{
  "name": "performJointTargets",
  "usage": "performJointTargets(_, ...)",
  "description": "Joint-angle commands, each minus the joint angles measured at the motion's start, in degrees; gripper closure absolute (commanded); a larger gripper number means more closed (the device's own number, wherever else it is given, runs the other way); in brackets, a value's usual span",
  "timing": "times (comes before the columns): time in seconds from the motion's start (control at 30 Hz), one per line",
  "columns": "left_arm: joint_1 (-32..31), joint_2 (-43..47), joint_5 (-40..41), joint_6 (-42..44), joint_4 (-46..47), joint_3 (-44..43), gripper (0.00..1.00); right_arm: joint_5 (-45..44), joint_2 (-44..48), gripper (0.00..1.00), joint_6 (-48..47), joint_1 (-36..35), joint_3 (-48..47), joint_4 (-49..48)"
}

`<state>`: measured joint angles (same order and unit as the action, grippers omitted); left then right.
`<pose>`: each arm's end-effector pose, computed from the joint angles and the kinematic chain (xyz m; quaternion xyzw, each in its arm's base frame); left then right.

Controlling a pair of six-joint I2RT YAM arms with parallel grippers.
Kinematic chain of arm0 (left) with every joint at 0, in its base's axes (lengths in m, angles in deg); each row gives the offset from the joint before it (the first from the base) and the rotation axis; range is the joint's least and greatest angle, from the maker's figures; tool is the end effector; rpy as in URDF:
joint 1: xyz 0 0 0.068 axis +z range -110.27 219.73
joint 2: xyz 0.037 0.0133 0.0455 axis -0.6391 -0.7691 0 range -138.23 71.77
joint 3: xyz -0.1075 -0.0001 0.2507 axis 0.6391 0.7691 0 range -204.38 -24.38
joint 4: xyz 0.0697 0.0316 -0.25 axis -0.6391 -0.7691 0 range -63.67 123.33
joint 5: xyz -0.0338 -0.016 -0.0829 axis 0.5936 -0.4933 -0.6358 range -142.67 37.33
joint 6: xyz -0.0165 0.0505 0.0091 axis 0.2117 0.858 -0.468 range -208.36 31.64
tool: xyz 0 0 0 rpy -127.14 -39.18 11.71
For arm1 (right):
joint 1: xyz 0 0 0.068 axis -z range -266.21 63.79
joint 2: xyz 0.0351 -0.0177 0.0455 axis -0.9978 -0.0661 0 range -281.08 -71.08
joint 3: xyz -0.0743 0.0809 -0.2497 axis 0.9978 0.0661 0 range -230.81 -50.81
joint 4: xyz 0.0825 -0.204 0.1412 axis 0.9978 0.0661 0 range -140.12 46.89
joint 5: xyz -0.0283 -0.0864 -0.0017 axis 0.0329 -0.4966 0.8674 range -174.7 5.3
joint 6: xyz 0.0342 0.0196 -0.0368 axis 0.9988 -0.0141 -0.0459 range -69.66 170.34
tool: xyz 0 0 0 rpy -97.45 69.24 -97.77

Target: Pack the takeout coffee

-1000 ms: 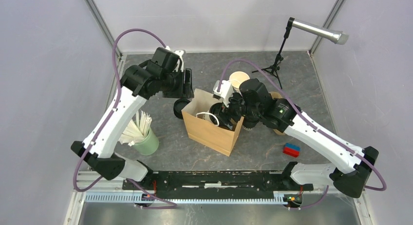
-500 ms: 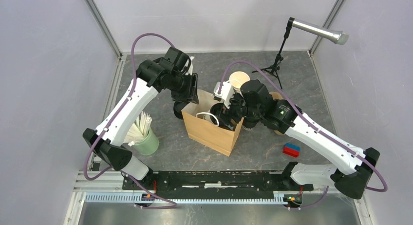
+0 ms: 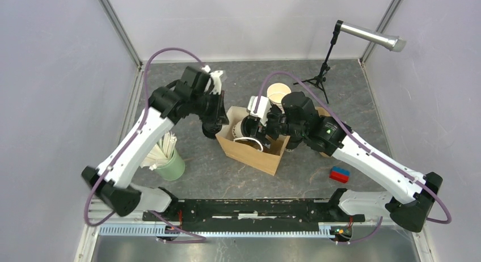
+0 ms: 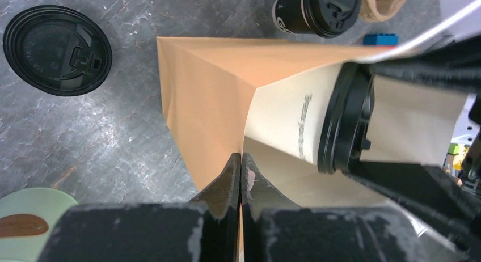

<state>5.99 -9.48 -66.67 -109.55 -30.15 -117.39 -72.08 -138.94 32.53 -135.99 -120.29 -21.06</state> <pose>0.2236 -0.1596 0.3979 0.1421 0.9277 -0.2522 0.2357 0.1621 0.2037 0.3749 -0.5200 0.6741 0.2325 0.4702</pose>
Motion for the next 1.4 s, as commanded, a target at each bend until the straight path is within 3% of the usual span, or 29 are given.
performJointTargets(0.0, -0.11, 12.41, -4.48, -0.43, 17.02, 13.08, 0.98, 3.37, 0.88, 0.28, -2.50, -0.11, 0.28, -6.35)
performJointTargets(0.1, -0.16, 17.68, -4.72, -2.38, 21.93, 21.06, 0.98, 4.41, 0.59, 0.29, -3.52, -1.04, 2.44, -8.11)
performJointTargets(0.37, -0.10, 25.71, -3.88, -2.50, 24.51, 27.40, 0.97, 0.04, -0.03, 0.30, -8.91, -7.99, 4.25, -6.58)
performJointTargets(0.53, -0.05, 27.28, -3.30, -2.42, 21.48, 26.86, 0.80, -4.46, 0.95, 0.30, -11.63, -12.20, 6.16, -6.15)
performJointTargets(0.6, -0.11, 27.68, -2.13, -2.59, 17.13, 25.15, 0.58, -7.01, 0.89, 0.30, -12.89, -14.62, 6.03, -4.89)
performJointTargets(0.63, -0.14, 28.17, -1.93, -2.90, 15.77, 24.55, 0.52, -8.12, 1.01, 0.30, -13.41, -15.69, 6.31, -4.48)
performJointTargets(0.77, -0.14, 28.46, -2.90, -3.84, 10.15, 23.25, 0.42, -10.97, 2.07, 0.29, -13.79, -17.86, 7.74, -3.92)
performJointTargets(1.0, -0.21, 25.25, -5.61, -2.89, 1.04, 20.60, 0.37, -16.35, 2.79, 0.29, -13.13, -19.99, 9.41, -5.34)
performJointTargets(1.37, -3.46, 23.03, -6.62, -2.89, -1.47, 19.31, 0.34, -22.22, 1.71, 0.30, -11.70, -22.13, 9.91, -8.78)
